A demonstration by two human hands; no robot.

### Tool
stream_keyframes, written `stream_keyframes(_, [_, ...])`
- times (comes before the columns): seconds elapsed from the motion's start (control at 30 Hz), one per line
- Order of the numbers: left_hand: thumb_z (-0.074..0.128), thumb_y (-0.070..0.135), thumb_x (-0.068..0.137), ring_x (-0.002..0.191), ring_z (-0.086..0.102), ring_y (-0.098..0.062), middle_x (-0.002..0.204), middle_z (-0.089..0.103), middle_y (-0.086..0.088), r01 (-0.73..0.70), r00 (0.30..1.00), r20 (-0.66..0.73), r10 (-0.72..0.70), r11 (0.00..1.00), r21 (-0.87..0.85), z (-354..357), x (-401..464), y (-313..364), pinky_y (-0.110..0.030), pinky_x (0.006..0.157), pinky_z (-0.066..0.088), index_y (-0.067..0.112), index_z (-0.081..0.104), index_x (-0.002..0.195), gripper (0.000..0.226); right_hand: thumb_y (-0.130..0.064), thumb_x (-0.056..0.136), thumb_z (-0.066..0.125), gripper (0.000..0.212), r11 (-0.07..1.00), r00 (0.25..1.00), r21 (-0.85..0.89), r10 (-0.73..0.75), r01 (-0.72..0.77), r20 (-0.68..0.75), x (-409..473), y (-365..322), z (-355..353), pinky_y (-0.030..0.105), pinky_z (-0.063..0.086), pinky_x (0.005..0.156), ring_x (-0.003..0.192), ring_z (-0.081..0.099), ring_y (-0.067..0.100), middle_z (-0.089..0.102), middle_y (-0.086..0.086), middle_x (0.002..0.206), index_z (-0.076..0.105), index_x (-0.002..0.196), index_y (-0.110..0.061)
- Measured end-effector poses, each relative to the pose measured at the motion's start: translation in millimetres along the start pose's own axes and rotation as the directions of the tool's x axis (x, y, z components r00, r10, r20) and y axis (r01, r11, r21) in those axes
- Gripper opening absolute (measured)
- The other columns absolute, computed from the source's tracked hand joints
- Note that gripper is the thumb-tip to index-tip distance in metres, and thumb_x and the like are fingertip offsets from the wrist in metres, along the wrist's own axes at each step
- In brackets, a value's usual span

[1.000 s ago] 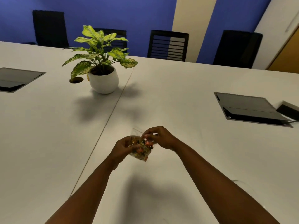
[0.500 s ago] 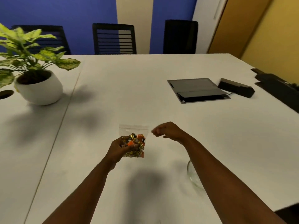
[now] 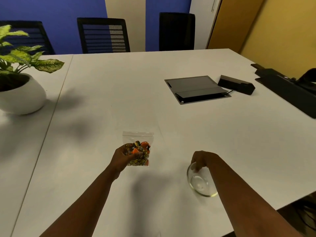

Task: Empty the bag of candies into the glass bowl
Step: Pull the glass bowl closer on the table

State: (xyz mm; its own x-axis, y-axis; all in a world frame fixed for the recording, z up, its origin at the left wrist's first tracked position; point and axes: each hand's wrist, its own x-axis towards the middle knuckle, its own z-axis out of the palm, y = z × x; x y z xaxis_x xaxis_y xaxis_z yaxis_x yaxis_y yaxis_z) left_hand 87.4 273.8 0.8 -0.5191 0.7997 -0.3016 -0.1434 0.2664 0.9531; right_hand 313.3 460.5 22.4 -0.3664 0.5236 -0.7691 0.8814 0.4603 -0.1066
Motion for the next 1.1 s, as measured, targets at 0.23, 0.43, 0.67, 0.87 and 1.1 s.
stream_keyframes(0.23, [0.074,0.006,0.072,0.083,0.065,-0.016,0.093,0.067,-0.005,0.015,0.999,-0.035,-0.015,1.0,-0.016,-7,-2,-1,-0.023,0.066,0.051,0.012,0.06,0.107,0.039,-0.001,0.089,0.05,0.022,0.975,1.0,0.223,0.015,-0.016,0.008,1,-6,-2,0.012,0.038,0.038,0.055,0.048,0.006,0.056,-0.003,0.068,0.07,0.099,-0.001])
stream_keyframes(0.43, [0.074,0.007,0.071,0.078,0.064,-0.01,0.087,0.067,0.002,0.005,0.997,-0.08,-0.006,1.0,-0.021,-16,-6,1,-0.019,0.06,0.049,0.018,0.061,0.098,0.032,-0.003,0.088,0.048,0.021,0.911,0.998,0.409,-0.043,0.057,-0.045,10,-37,3,0.024,0.043,0.054,0.058,0.051,0.014,0.059,0.01,0.088,0.069,0.086,-0.003])
stream_keyframes(0.67, [0.076,0.01,0.07,0.081,0.064,-0.01,0.09,0.067,0.002,-0.015,0.991,-0.135,0.015,1.0,-0.002,-36,-11,7,-0.019,0.062,0.05,0.021,0.062,0.096,0.032,0.0,0.089,0.051,0.02,0.878,0.99,0.456,-0.116,0.142,-0.085,26,-78,14,0.023,0.048,0.05,0.055,0.056,0.013,0.061,0.006,0.078,0.066,0.102,0.0])
stream_keyframes(0.87, [0.077,0.011,0.07,0.079,0.064,-0.009,0.088,0.067,0.004,-0.026,0.981,-0.19,0.023,1.0,-0.013,-48,-17,6,-0.018,0.06,0.048,0.029,0.062,0.086,0.028,-0.001,0.088,0.052,0.021,0.887,0.988,0.435,-0.124,0.153,-0.095,35,-99,16,0.025,0.051,0.053,0.055,0.058,0.015,0.061,0.002,0.069,0.067,0.103,0.002])
stream_keyframes(1.1, [0.076,0.013,0.07,0.081,0.063,-0.009,0.088,0.066,0.005,-0.024,0.977,-0.211,0.021,1.0,-0.014,-53,-18,7,-0.019,0.062,0.049,0.024,0.061,0.092,0.029,0.001,0.087,0.052,0.017,0.871,0.983,0.456,-0.138,0.18,-0.124,41,-109,21,0.028,0.053,0.054,0.054,0.06,0.016,0.062,0.005,0.07,0.067,0.083,-0.004])
